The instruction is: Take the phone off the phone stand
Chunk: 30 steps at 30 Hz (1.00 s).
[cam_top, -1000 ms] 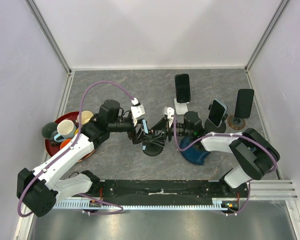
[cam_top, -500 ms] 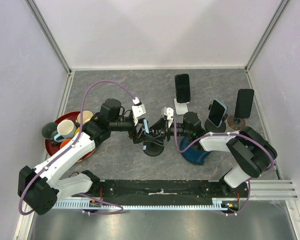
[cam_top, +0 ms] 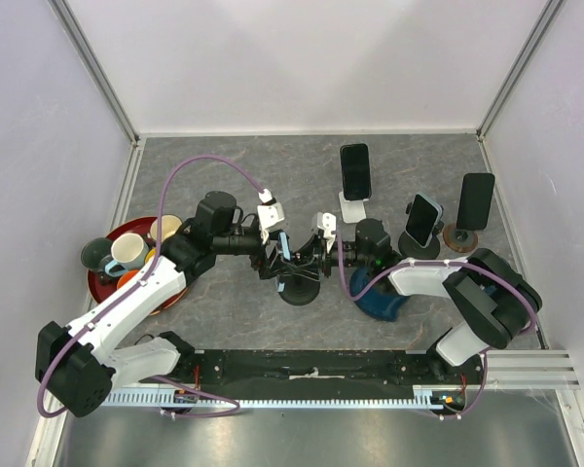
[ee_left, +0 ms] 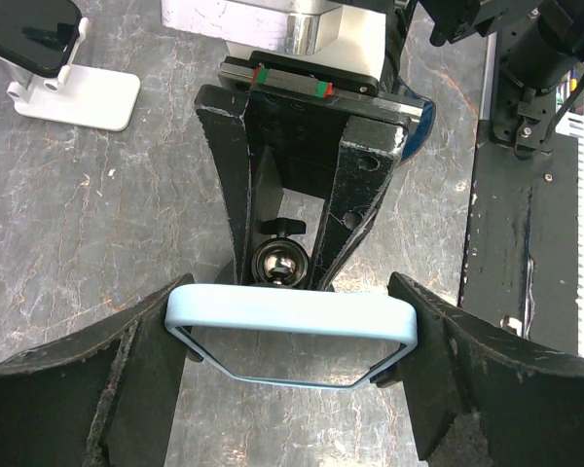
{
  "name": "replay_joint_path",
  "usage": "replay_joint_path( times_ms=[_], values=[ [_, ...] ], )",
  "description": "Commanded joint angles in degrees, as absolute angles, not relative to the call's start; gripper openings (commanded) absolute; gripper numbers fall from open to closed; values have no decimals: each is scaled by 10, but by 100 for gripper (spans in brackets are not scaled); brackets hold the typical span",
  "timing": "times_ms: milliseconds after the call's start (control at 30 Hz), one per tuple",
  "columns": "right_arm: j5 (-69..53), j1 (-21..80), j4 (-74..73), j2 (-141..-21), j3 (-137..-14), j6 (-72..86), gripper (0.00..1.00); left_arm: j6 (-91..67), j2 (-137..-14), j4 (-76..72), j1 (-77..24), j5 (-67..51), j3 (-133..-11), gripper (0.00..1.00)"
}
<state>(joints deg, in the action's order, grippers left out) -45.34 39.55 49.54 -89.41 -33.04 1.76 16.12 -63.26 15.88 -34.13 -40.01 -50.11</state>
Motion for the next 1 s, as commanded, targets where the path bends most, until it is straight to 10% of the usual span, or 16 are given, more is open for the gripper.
replay_joint_path(
  times_ms=[0, 167, 433, 967],
  values=[
    [-429, 402, 535, -881, -328, 4, 0, 160, -625, 144, -347, -433, -529, 43],
    [-364, 405, 586, -874, -297, 11, 0, 104, -587, 127, -348, -341, -531, 70],
    [-227, 432, 651, -853, -242, 18, 0, -67, -514, 120, -463, 11, -522, 85],
    [-48, 484, 741, -879, -187, 4, 0, -142, -583, 167, -579, 260, -579, 91]
  ],
)
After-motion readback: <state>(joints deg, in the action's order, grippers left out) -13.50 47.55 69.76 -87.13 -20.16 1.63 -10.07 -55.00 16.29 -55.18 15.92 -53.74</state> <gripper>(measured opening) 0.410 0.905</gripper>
